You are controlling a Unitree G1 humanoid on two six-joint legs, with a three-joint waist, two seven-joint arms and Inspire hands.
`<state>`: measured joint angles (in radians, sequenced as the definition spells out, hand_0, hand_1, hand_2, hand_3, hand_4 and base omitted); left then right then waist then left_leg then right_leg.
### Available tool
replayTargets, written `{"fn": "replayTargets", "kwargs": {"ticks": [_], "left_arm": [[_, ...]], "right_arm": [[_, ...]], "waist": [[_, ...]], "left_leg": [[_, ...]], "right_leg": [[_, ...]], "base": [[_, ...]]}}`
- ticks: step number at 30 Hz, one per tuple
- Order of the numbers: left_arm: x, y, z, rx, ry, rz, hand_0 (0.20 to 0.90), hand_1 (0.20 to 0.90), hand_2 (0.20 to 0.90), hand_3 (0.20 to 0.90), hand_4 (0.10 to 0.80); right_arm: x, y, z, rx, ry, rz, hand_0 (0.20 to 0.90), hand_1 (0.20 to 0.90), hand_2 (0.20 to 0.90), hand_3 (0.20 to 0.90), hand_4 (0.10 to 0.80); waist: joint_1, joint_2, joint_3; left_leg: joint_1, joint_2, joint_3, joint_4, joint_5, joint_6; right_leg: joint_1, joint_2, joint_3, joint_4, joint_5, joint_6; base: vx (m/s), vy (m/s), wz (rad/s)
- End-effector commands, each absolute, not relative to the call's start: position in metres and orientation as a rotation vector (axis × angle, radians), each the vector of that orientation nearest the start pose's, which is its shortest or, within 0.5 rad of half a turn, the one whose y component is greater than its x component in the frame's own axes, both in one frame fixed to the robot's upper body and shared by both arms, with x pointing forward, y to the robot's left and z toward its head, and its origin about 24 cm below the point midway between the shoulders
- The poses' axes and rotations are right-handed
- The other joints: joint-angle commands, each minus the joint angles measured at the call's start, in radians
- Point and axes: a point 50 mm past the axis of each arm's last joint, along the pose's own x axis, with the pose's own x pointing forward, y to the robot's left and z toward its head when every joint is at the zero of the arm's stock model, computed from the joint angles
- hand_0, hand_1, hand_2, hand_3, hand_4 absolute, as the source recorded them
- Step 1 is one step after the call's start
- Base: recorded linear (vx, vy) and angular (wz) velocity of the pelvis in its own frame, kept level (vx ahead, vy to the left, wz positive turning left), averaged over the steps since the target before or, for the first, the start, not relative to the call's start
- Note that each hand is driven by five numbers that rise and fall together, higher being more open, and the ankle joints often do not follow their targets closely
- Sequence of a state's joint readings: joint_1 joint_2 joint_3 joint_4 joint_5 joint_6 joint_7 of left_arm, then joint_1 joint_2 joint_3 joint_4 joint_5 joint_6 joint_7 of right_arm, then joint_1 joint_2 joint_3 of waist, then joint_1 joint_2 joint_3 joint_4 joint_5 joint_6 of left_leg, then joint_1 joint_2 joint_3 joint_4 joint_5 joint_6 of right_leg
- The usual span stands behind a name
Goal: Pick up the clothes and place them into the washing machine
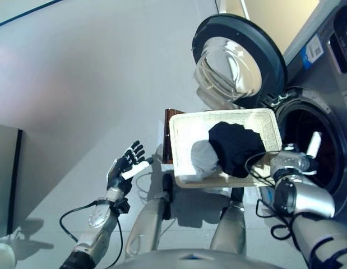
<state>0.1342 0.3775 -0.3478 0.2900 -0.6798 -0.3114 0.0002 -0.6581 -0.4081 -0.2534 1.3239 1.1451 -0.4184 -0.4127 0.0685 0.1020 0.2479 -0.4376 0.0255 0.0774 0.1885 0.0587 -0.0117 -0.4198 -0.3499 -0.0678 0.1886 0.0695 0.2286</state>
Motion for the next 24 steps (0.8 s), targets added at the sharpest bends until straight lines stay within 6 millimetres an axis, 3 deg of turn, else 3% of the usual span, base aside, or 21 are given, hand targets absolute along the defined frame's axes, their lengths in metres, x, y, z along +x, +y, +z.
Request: {"fn": "replayTargets", "kwargs": {"ticks": [1,4,5,8,10,14,17,21,24], "left_arm": [[0.209,0.206,-0.006,-0.219,0.059,-0.015,0.9,0.9,0.9,0.9,0.8],[0.208,0.208,-0.005,-0.206,0.046,-0.004,0.9,0.9,0.9,0.9,0.8],[0.208,0.208,-0.005,-0.206,0.046,-0.004,0.9,0.9,0.9,0.9,0.8],[0.208,0.208,-0.007,-0.19,0.046,0.007,0.9,0.9,0.9,0.9,0.8],[0.206,0.209,-0.006,-0.183,0.038,0.01,0.9,0.9,0.9,0.9,0.8],[0.207,0.21,-0.002,-0.178,0.02,0.013,0.9,0.9,0.9,0.9,0.8],[0.209,0.21,0.006,-0.189,-0.013,-0.003,0.9,0.9,0.9,0.9,0.8],[0.21,0.207,0.01,-0.185,-0.021,-0.043,0.9,0.9,0.9,0.9,0.8],[0.21,0.207,0.013,-0.186,-0.032,-0.06,0.9,0.9,0.9,0.9,0.8]], "right_arm": [[0.289,-0.319,-0.004,0.422,0.224,-1.01,0.9,0.9,0.9,0.9,0.8],[0.287,-0.304,-0.016,0.206,0.31,-0.889,0.9,0.9,0.9,0.9,0.8],[0.287,-0.304,-0.016,0.206,0.31,-0.889,0.9,0.9,0.9,0.9,0.8],[0.286,-0.282,-0.027,-0.164,0.374,-0.697,0.9,0.9,0.9,0.9,0.8],[0.28,-0.272,-0.037,-0.299,0.403,-0.572,0.9,0.9,0.9,0.9,0.8],[0.28,-0.27,-0.039,-0.394,0.424,-0.534,0.9,0.9,0.9,0.9,0.8],[0.28,-0.276,-0.04,-0.356,0.478,-0.552,0.9,0.9,0.9,0.9,0.8],[0.276,-0.283,-0.045,-0.467,0.571,-0.552,0.9,0.9,0.9,0.9,0.8],[0.279,-0.285,-0.042,-0.417,0.58,-0.589,0.9,0.9,0.9,0.9,0.8]], "waist": [[0.006,-0.045,-0.02],[0.003,-0.063,-0.018],[0.003,-0.063,-0.017],[-0.005,-0.075,-0.013],[-0.012,-0.082,-0.012],[-0.011,-0.082,-0.011],[0.01,-0.072,-0.004],[0.041,-0.053,0.009],[0.06,-0.046,0.008]], "left_leg": [[0.031,0.093,-0.042,-0.001,-0.035,-0.133],[0.061,0.106,-0.043,-0.025,-0.025,-0.134],[0.062,0.106,-0.043,-0.026,-0.025,-0.134],[0.077,0.115,-0.047,-0.035,-0.017,-0.133],[0.078,0.12,-0.053,-0.032,-0.016,-0.132],[0.065,0.117,-0.061,-0.022,-0.017,-0.131],[0.038,0.107,-0.067,-0.002,-0.02,-0.129],[0.015,0.101,-0.084,0.026,-0.026,-0.128],[0.007,0.095,-0.094,0.031,-0.027,-0.127]], "right_leg": [[0.075,-0.025,-0.02,-0.046,0.026,-0.007],[0.107,-0.015,-0.03,-0.069,0.033,-0.006],[0.108,-0.015,-0.03,-0.069,0.033,-0.006],[0.118,-0.006,-0.035,-0.069,0.035,-0.006],[0.12,-0.001,-0.036,-0.064,0.03,-0.007],[0.111,-0.003,-0.04,-0.055,0.025,-0.008],[0.095,-0.012,-0.045,-0.035,0.018,-0.006],[0.087,-0.016,-0.051,0.0,0.002,-0.008],[0.092,-0.02,-0.067,0.0,-0.001,-0.007]], "base": [[0.044,-0.09,-0.08],[0.04,-0.059,-0.05],[0.005,-0.031,-0.04],[0.022,-0.03,-0.04],[0.03,-0.034,0.02],[-0.003,-0.012,0.01],[-0.037,-0.006,0.05],[-0.022,-0.006,0.12],[0.003,-0.001,0.18]]}}
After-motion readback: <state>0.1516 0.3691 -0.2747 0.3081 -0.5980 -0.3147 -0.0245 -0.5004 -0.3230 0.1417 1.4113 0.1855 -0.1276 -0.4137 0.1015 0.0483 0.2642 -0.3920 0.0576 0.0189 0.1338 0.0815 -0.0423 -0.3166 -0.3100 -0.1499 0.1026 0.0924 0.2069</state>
